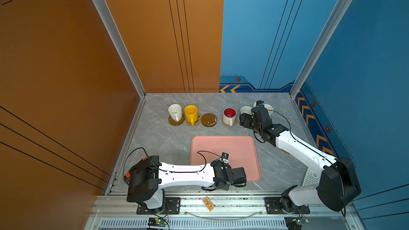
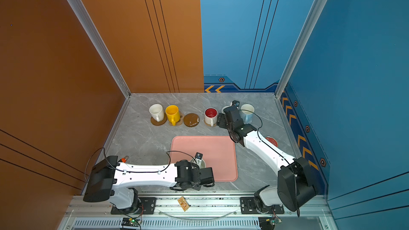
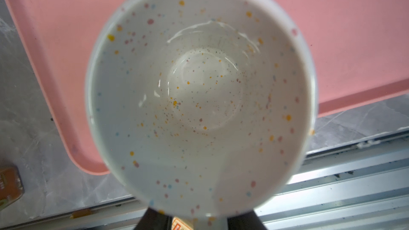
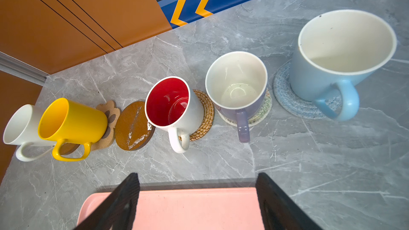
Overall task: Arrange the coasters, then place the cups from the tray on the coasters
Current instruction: 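Lower the left gripper into the speckled white mug and grip its rim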
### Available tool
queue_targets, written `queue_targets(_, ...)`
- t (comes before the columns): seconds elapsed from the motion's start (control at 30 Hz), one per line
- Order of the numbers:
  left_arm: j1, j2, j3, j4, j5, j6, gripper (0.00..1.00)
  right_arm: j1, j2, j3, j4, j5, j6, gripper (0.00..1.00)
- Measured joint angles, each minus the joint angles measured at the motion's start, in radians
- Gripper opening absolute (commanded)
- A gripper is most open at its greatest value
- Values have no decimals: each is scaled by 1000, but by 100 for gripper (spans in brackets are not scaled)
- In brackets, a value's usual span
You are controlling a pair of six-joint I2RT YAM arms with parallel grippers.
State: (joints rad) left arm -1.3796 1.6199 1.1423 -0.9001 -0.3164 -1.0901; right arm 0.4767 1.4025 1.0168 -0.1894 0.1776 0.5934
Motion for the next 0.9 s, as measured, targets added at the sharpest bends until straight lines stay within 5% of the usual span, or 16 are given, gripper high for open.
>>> queue_targets(0.23, 5, 5, -11, 14, 8, -4, 19, 0, 0, 0, 0, -11, 4, 81)
queue_targets(0.33, 6, 8, -13, 17, 7, -8, 0, 0, 0, 0, 1, -18, 7, 81)
queue_targets(0.9, 39, -77, -22, 16, -53, -7, 0, -6, 0, -2, 3, -19, 8, 81)
